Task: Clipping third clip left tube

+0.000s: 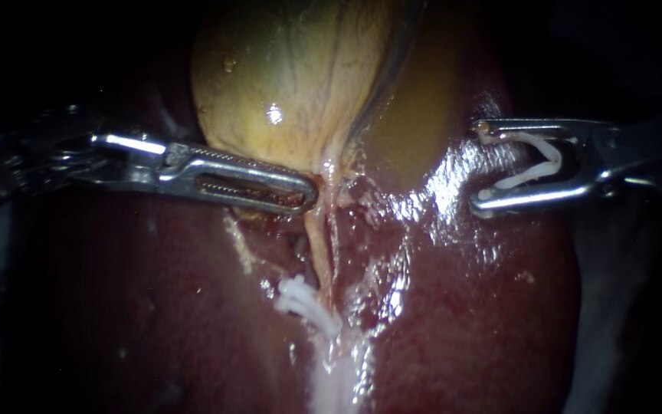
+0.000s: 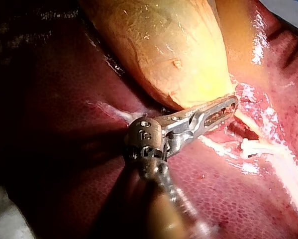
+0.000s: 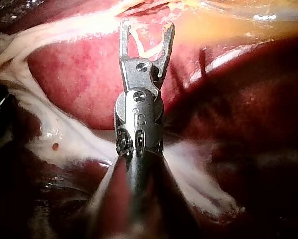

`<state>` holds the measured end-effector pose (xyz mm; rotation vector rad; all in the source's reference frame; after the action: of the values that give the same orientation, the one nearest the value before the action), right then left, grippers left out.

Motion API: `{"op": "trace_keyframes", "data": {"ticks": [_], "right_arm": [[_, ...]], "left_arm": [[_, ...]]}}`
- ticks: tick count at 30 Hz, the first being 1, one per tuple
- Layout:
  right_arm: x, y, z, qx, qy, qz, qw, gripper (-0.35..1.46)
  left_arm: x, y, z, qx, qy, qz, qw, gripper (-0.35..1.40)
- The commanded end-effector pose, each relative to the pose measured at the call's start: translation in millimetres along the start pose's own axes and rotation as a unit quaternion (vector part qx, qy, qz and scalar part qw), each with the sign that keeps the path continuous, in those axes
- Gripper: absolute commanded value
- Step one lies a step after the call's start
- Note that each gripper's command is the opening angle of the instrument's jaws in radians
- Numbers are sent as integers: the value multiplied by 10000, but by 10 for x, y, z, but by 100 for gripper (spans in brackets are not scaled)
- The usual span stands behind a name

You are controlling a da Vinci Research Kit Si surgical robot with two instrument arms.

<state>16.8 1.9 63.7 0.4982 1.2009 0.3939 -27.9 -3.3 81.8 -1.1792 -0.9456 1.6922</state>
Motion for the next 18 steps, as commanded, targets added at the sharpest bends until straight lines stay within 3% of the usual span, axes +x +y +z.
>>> {"op": "trace_keyframes", "data": {"ticks": [1,8,18], "right_arm": [[0,0,0,-1,-2,1,10000,49],[0,0,1,-2,-2,0,10000,49],[0,0,0,0,-2,0,10000,49]], "left_arm": [[0,0,0,0,0,0,10000,-35],[4,2,-11,-45,-28,-15,10000,-35],[22,21,-51,13,46,-93,9999,-35]]}}
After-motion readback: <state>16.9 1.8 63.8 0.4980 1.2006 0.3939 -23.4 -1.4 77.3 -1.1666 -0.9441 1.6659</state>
